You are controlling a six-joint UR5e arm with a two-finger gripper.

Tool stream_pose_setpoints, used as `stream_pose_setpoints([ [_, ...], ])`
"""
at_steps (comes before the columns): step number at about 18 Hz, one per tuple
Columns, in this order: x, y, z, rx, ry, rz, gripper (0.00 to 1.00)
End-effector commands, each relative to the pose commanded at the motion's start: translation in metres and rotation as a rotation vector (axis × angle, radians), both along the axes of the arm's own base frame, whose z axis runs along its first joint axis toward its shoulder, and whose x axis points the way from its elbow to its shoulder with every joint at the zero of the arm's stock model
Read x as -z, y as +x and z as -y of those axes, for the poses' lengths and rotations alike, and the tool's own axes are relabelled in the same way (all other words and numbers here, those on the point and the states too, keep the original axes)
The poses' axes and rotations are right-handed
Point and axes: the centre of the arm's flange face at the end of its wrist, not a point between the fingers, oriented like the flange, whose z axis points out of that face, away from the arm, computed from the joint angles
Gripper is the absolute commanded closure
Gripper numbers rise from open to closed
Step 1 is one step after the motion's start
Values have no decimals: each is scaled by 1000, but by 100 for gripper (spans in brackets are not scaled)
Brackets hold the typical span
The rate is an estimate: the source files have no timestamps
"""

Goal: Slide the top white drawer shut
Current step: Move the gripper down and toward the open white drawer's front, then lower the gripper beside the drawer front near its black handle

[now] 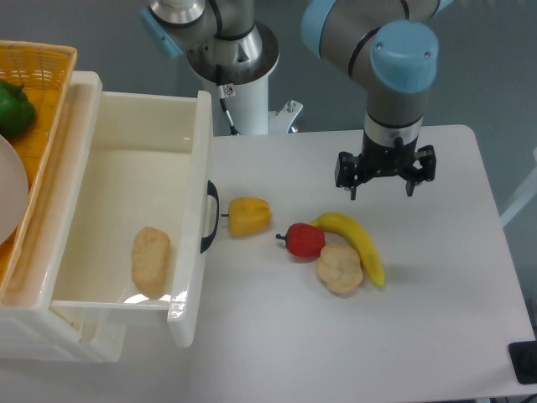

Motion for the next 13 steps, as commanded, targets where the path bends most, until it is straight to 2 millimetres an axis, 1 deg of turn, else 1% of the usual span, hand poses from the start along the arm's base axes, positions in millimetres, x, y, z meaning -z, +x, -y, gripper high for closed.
stream_pose_setpoints([
  [1, 3, 0, -2, -56, 6, 5, 0],
  [2, 7, 3, -9, -81, 9, 6, 0],
  [4, 11, 8, -17, -80, 6, 14, 0],
  [9, 36, 25, -48, -60, -11, 53, 0],
  [12, 46, 40, -68, -26, -14, 66, 0],
  [13, 48, 43, -71, -19, -11, 72, 0],
])
